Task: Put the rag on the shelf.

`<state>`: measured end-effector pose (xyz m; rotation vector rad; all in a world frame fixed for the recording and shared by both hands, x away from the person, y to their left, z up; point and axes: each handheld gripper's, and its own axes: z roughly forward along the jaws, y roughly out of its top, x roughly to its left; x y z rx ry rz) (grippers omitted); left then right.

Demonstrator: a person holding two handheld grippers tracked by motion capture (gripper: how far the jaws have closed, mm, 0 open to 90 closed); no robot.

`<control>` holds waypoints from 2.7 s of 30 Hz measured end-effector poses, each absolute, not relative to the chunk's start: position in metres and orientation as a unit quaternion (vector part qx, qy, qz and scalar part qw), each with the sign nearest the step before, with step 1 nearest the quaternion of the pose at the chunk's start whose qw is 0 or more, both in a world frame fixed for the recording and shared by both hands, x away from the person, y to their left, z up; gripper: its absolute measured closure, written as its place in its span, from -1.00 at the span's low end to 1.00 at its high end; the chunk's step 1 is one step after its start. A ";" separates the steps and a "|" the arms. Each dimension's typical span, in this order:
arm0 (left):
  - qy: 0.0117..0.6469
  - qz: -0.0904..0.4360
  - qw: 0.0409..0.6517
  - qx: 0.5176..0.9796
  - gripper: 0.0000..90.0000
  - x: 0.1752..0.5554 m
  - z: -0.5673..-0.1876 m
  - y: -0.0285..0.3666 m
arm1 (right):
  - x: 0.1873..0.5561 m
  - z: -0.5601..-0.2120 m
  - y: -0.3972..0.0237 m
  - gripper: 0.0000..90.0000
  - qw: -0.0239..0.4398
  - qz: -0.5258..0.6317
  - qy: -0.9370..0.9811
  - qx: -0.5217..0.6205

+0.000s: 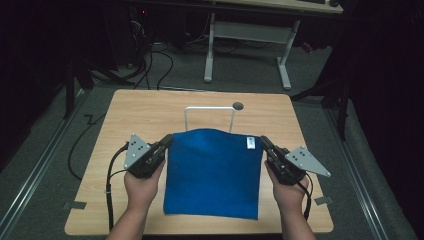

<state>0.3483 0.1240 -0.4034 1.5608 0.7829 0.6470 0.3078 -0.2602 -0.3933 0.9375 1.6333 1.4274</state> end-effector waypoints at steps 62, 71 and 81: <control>0.332 0.366 0.568 0.658 0.99 0.508 -0.305 0.118 | 0.457 -0.281 -0.259 0.99 0.448 0.516 0.624 0.379; 0.361 0.336 0.527 0.692 0.99 0.539 -0.335 0.116 | 0.499 -0.303 -0.257 0.98 0.432 0.467 0.659 0.401; 0.375 0.294 0.505 0.720 0.99 0.548 -0.382 0.116 | 0.514 -0.346 -0.260 0.98 0.406 0.433 0.686 0.420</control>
